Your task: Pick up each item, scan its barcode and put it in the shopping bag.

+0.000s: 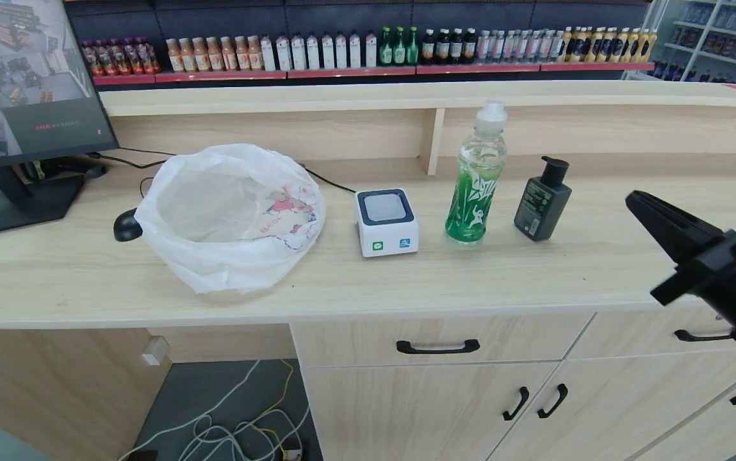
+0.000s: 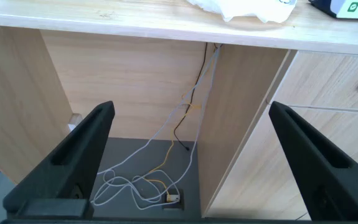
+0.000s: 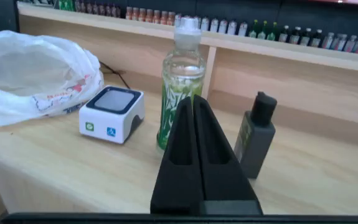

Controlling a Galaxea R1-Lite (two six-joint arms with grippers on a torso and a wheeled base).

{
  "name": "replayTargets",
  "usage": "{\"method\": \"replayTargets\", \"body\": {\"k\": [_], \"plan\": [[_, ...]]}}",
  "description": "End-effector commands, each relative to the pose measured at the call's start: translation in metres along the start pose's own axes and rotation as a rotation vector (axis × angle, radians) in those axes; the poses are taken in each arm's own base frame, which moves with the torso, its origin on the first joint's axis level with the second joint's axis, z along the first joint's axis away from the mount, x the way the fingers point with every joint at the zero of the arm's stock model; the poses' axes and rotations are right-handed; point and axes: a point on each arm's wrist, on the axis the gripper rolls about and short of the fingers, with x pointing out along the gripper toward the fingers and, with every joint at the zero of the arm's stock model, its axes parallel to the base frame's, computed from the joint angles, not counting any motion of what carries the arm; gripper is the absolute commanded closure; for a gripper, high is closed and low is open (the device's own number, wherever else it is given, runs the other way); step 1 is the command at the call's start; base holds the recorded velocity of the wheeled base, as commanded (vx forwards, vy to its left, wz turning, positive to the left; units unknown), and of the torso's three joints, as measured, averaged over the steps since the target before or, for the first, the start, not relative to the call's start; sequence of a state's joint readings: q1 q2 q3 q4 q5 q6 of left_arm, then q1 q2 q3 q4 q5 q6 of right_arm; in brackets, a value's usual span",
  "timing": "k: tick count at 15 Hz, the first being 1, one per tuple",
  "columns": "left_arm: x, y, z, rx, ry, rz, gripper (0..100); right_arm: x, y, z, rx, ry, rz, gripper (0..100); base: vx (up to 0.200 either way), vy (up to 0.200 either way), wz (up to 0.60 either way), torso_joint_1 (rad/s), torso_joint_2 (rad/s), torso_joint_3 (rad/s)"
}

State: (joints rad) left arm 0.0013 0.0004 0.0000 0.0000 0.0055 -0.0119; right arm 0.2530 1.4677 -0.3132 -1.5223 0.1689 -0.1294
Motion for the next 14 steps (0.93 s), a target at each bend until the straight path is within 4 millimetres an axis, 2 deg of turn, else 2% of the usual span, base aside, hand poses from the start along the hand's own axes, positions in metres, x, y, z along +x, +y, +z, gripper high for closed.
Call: {"method": "replayTargets", "body": {"k": [1,2,6,8,13,14], "plan": [[0.000,0.000,0.000,0.000,0.000,0.001,0,0.041,0.002,-0.034,0.015,0.040,0.019,100,0.000,0.000,0.00,0.000,0.00,0.000],[0.000,0.000,0.000,0.000,0.000,0.001,0,0.053,0.002,-0.033,0.021,0.015,0.014,100,0.000,0.000,0.00,0.000,0.00,0.000],[0.000,0.000,0.000,-0.002,0.000,0.001,0,0.074,0.018,-0.038,0.055,0.001,0.002,100,0.000,0.000,0.00,0.000,0.00,0.000],[0.000,0.000,0.000,0.000,0.000,0.001,0,0.079,0.027,-0.043,0.069,0.010,0.024,100,0.000,0.000,0.00,0.000,0.00,0.000],[0.000,0.000,0.000,0.000,0.000,0.001,0,0.093,0.029,-0.055,0.075,0.016,0.032,100,0.000,0.000,0.00,0.000,0.00,0.000],[0.000,0.000,0.000,0.000,0.000,0.001,0,0.096,0.030,-0.057,0.083,0.015,0.032,0,0.000,0.000,0.00,0.000,0.00,0.000]]}}
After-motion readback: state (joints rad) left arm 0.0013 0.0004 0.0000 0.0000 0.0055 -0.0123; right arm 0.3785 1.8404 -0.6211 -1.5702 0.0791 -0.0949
